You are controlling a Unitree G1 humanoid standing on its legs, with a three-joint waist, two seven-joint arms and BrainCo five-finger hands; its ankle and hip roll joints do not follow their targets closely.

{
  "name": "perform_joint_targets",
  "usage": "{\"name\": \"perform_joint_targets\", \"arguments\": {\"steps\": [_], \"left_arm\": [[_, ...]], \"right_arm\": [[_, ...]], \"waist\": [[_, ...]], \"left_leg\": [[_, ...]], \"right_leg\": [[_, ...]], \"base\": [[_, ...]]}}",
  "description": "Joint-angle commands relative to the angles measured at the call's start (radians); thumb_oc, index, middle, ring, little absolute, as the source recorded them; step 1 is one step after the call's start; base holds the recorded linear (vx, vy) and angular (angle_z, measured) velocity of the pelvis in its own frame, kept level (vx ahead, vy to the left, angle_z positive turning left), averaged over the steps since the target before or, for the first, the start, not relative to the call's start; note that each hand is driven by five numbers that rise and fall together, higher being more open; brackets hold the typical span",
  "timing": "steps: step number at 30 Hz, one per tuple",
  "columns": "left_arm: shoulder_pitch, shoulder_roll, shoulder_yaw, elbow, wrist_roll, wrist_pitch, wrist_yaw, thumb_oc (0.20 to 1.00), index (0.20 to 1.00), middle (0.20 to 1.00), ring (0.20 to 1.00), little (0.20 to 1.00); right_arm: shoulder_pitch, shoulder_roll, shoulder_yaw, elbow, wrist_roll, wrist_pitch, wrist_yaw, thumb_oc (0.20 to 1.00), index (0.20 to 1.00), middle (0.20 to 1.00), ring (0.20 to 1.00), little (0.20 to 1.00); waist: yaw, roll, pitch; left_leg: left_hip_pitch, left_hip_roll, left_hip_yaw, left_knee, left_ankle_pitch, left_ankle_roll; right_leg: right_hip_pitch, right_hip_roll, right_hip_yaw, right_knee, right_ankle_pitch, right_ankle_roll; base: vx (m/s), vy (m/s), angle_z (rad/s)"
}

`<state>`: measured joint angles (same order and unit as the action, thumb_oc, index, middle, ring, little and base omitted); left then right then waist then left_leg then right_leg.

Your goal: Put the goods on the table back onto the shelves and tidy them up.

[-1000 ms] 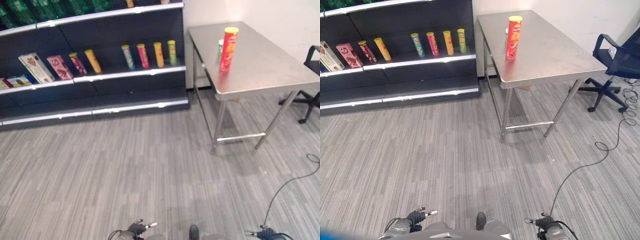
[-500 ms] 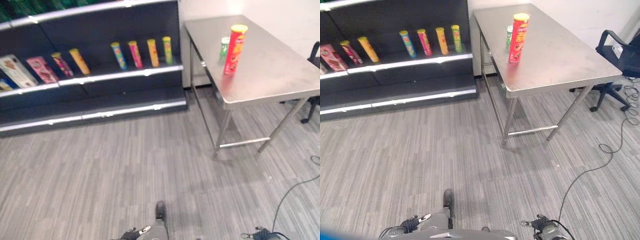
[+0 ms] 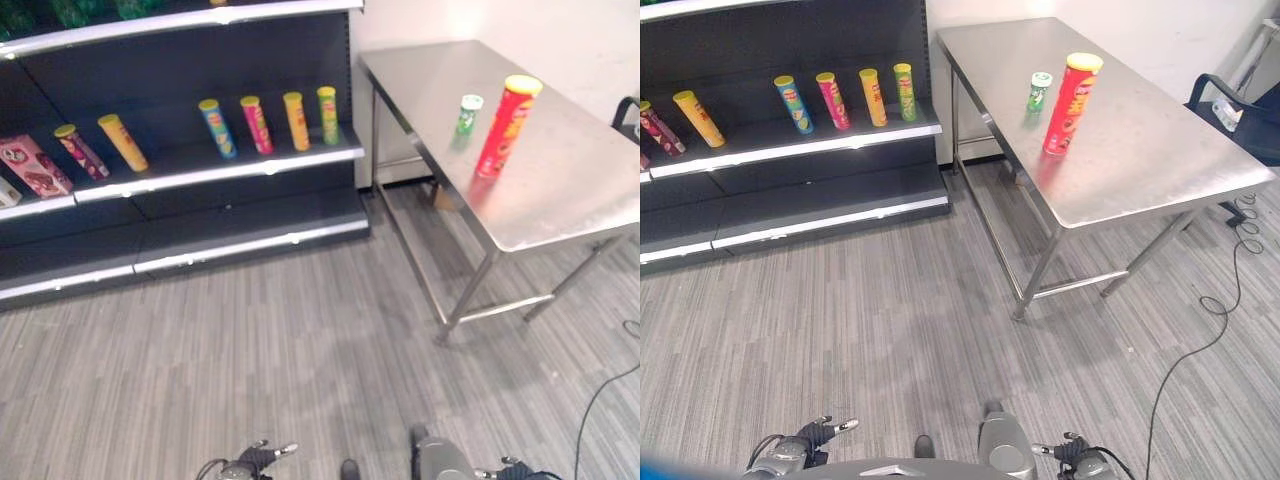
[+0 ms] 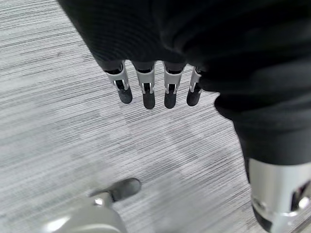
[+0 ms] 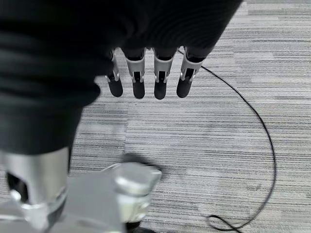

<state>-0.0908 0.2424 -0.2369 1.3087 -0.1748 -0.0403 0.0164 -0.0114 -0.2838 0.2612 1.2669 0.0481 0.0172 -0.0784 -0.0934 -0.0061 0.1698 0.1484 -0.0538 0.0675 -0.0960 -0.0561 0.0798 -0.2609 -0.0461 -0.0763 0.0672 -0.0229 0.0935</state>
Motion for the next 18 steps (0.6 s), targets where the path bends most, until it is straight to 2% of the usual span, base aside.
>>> {"name": "perform_joint_targets", "arguments": {"steps": [1,4,5,8,10,11,13,15,16,17,18], "left_arm": [[-0.013,0.015,0.008,-0.028,0.015,-0.013,-0.008,1.000,1.000,1.000,1.000,1.000],[-0.009,0.002,0.004,-0.031,0.013,-0.013,-0.014,1.000,1.000,1.000,1.000,1.000],[-0.002,-0.013,-0.009,-0.025,0.030,-0.014,-0.018,1.000,1.000,1.000,1.000,1.000],[-0.002,-0.023,-0.022,-0.023,0.043,-0.011,-0.022,1.000,1.000,1.000,1.000,1.000],[-0.002,-0.028,-0.027,-0.031,0.041,-0.008,-0.023,1.000,1.000,1.000,1.000,1.000],[-0.005,-0.028,-0.029,-0.033,0.038,-0.008,-0.020,1.000,1.000,1.000,1.000,1.000],[-0.003,-0.029,-0.031,-0.031,0.041,-0.006,-0.023,1.000,1.000,1.000,1.000,1.000],[-0.001,-0.028,-0.029,-0.033,0.036,-0.003,-0.019,1.000,1.000,1.000,1.000,1.000],[-0.002,-0.027,-0.029,-0.033,0.036,-0.003,-0.019,1.000,1.000,1.000,1.000,1.000],[0.001,-0.024,-0.018,-0.032,0.024,0.001,-0.013,1.000,1.000,1.000,1.000,1.000],[0.002,-0.018,-0.013,-0.032,0.025,0.004,-0.005,1.000,1.000,1.000,1.000,1.000]], "right_arm": [[-0.035,-0.052,0.012,0.029,-0.001,0.006,-0.005,1.000,1.000,1.000,1.000,1.000],[-0.025,-0.055,0.011,0.034,-0.005,0.007,-0.006,1.000,1.000,1.000,1.000,1.000],[-0.017,-0.059,0.013,0.042,-0.008,0.005,-0.006,1.000,1.000,1.000,1.000,1.000],[-0.015,-0.067,0.017,0.039,-0.011,0.004,0.001,1.000,1.000,1.000,1.000,1.000],[-0.019,-0.075,0.017,0.031,-0.007,0.003,0.002,1.000,1.000,1.000,1.000,1.000],[-0.021,-0.077,0.015,0.024,0.001,-0.001,0.002,1.000,1.000,1.000,1.000,1.000],[-0.018,-0.078,0.013,0.019,0.002,0.000,0.006,1.000,1.000,1.000,1.000,1.000],[-0.014,-0.077,0.017,0.026,-0.003,0.002,0.006,1.000,1.000,1.000,1.000,1.000],[-0.014,-0.076,0.017,0.026,-0.003,0.002,0.006,1.000,1.000,1.000,1.000,1.000],[-0.006,-0.075,0.009,0.031,0.002,0.007,0.006,1.000,1.000,1.000,1.000,1.000],[0.001,-0.076,-0.002,0.037,0.010,0.011,0.005,1.000,1.000,1.000,1.000,1.000]], "waist": [[-0.038,-0.008,0.024],[-0.039,-0.016,0.018],[-0.038,-0.017,-0.004],[-0.046,-0.004,-0.017],[-0.045,0.012,-0.027],[-0.045,0.012,-0.025],[-0.048,0.009,-0.027],[-0.042,0.001,-0.015],[-0.044,-0.002,-0.017],[-0.039,-0.017,-0.003],[-0.038,-0.032,0.005]], "left_leg": [[0.037,-0.024,-0.019,0.009,-0.035,-0.096],[0.055,-0.041,-0.032,0.009,-0.054,-0.090],[0.075,-0.047,-0.044,0.009,-0.081,-0.080],[0.096,-0.042,-0.050,0.009,-0.095,-0.074],[0.121,-0.029,-0.056,0.019,-0.101,-0.086],[0.107,-0.028,-0.054,0.078,-0.101,-0.101],[0.061,-0.025,-0.027,0.223,-0.084,-0.150],[-0.021,-0.015,-0.003,0.427,-0.012,-0.217],[-0.024,-0.018,-0.005,0.425,-0.008,-0.217],[-0.101,-0.023,0.000,0.609,0.073,-0.276],[-0.142,-0.016,0.021,0.689,0.095,-0.292]], "right_leg": [[0.012,0.018,-0.063,-0.132,0.164,0.058],[0.027,0.010,-0.097,-0.151,0.168,0.056],[0.050,0.011,-0.103,-0.151,0.190,0.043],[0.060,0.017,-0.117,-0.139,0.199,0.034],[0.080,0.028,-0.121,-0.109,0.174,0.015],[0.092,0.027,-0.125,-0.101,0.162,0.007],[0.134,0.019,-0.140,-0.099,0.132,-0.008],[0.200,0.016,-0.142,-0.110,0.100,-0.029],[0.196,0.013,-0.143,-0.110,0.100,-0.028],[0.245,0.004,-0.134,-0.119,0.077,-0.051],[0.269,-0.007,-0.126,-0.128,0.068,-0.057]], "base": [[0.36,-0.015,0.26],[0.31,-0.041,0.28],[0.35,-0.090,0.13],[0.30,-0.095,0.42],[0.38,-0.179,0.47],[0.27,-0.153,0.18],[0.23,-0.141,0.16],[0.18,-0.121,0.29],[0.19,-0.139,0.32],[0.18,-0.136,0.24],[0.26,-0.170,0.12]]}}
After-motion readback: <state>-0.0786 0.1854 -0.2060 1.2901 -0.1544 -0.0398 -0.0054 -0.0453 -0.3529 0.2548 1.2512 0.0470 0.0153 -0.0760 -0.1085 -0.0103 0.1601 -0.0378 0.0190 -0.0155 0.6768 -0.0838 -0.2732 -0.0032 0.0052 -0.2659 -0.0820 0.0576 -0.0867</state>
